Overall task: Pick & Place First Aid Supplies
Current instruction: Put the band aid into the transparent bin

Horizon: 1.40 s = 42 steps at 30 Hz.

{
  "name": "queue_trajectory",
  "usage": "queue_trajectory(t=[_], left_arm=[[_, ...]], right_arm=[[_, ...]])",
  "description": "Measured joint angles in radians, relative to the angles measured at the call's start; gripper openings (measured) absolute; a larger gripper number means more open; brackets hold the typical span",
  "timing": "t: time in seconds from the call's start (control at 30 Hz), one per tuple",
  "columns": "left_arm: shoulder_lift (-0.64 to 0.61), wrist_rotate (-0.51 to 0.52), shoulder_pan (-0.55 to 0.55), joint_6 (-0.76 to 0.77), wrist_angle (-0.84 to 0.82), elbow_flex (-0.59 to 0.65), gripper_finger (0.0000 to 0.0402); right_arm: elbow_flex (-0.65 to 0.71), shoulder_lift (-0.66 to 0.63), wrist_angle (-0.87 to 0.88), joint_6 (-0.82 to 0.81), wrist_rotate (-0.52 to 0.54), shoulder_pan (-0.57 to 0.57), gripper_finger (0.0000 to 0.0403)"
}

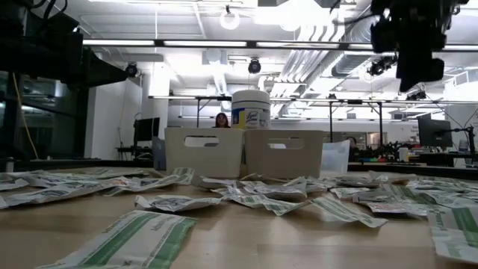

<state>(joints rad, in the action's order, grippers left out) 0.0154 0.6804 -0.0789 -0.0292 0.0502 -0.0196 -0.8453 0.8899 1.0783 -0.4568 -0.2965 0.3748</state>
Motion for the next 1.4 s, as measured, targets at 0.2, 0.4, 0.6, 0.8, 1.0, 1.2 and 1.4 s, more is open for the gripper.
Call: queue_trajectory(t=[0.2, 0.4, 0.6, 0.8, 1.0, 1.2, 1.4], left_arm=[[0.000, 0.000, 0.000, 0.000, 0.000, 0.000, 0.0101], [0.000, 0.000, 0.000, 0.000, 0.000, 0.000, 0.0101], [0.000, 0.000, 0.000, 0.000, 0.000, 0.000, 0.0101], [0.000, 0.000, 0.000, 0.000, 0.000, 0.000, 0.0101], [0.000, 0.000, 0.000, 0.000, 0.000, 0.000, 0.0101], [0.000, 0.000, 0.000, 0.000, 0.000, 0.000, 0.0101], [0.000, 0.000, 0.000, 0.000, 0.000, 0.000, 0.0101]], right_arm=[[0.062, 0.128, 0.000, 0.006, -0.099, -0.014, 0.0170], [0.127, 0.238, -0.030, 0.011, -0.067, -0.038, 0.0170], [0.130, 0.338, -0.022, 0.022, 0.086, -0.037, 0.0169], [0.130, 0.447, -0.024, 0.038, 0.133, -0.037, 0.0169], [0.130, 0.542, -0.065, 0.054, 0.145, -0.037, 0.0169], [0.130, 0.603, -0.066, 0.074, 0.180, -0.037, 0.0169], [0.130, 0.628, -0.073, 0.108, 0.201, -0.037, 0.0169]])
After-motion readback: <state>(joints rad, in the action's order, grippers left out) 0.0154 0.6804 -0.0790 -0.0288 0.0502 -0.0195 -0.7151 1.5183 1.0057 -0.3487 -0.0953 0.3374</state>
